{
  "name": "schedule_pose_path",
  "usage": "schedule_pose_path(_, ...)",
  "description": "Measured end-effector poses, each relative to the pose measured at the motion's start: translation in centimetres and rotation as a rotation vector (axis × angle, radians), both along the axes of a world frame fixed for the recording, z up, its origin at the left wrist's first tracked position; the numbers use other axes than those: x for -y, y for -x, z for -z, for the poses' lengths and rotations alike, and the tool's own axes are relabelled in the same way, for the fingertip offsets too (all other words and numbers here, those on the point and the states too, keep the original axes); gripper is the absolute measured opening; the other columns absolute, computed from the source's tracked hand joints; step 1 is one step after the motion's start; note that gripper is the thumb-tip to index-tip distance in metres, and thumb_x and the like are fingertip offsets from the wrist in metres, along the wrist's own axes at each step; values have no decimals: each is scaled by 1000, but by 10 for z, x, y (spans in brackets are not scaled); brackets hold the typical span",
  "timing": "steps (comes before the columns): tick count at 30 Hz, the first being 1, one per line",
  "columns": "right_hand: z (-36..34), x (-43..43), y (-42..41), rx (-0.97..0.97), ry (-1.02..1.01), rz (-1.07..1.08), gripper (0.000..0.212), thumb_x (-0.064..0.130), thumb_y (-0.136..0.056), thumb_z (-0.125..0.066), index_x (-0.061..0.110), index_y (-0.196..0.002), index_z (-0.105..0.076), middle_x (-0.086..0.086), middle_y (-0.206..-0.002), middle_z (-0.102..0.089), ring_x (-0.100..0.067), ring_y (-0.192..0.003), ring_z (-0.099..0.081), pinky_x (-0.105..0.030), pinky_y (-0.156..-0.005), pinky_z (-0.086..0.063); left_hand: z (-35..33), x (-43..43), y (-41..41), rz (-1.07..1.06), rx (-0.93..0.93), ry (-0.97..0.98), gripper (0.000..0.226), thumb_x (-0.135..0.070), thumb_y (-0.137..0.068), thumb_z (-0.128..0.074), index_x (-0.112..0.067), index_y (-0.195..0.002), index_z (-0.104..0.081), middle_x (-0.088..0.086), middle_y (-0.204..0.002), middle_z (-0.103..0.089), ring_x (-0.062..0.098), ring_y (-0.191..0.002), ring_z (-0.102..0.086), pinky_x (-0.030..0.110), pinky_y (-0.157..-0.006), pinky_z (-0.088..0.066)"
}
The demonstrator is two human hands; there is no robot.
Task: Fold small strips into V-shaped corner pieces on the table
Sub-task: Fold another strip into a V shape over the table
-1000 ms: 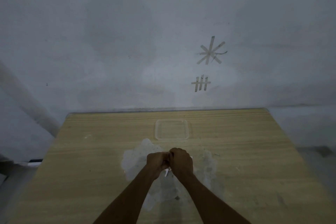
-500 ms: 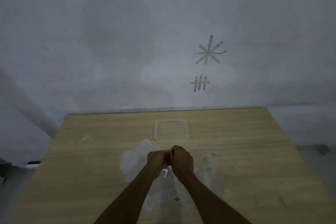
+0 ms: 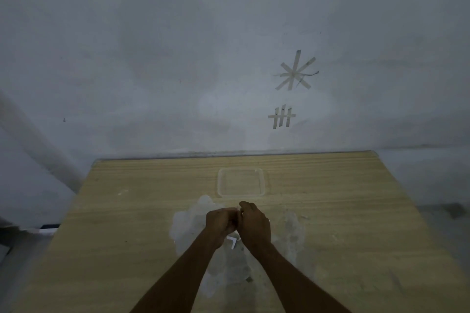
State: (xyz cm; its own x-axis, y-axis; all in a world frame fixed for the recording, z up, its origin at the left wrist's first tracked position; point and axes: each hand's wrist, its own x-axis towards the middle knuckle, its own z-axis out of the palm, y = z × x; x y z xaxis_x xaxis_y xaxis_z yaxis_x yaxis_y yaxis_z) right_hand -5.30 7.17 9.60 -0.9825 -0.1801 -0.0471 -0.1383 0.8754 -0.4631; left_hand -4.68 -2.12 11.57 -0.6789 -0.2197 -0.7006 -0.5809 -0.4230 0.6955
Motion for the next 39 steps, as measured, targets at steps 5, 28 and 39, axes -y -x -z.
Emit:
schedule_pose_path(5, 1, -2, 2, 2, 14, -22, 29, 21, -97, -38, 14, -104, -65, -5, -107, -67, -19, -96, -63, -25, -78, -44, -1, 1, 0, -14, -20, -24, 20, 8, -83, -57, 15, -101, -64, 22, -86, -63, 29, -67, -59, 26, -52, -56)
schedule_pose_path(28, 4, -5, -3, -36, 80, -10, 29, 27, -99, -37, 14, -101, -63, -3, -102, -66, -20, -89, -64, -31, -77, -47, -4, -2, -3, 0, -70, 5, 20, 18, -74, -56, 2, -66, -66, 17, -72, -63, 28, -63, -60, 24, -48, -56)
schedule_pose_path(39, 9, -9, -6, -40, 174, -46, 25, 25, -98, -42, 11, -99, -63, -5, -99, -67, -22, -88, -63, -32, -76, -47, 1, 1, -3, -32, -41, 0, 20, 17, -73, -58, 1, -63, -66, 17, -69, -62, 29, -62, -59, 24, -44, -55)
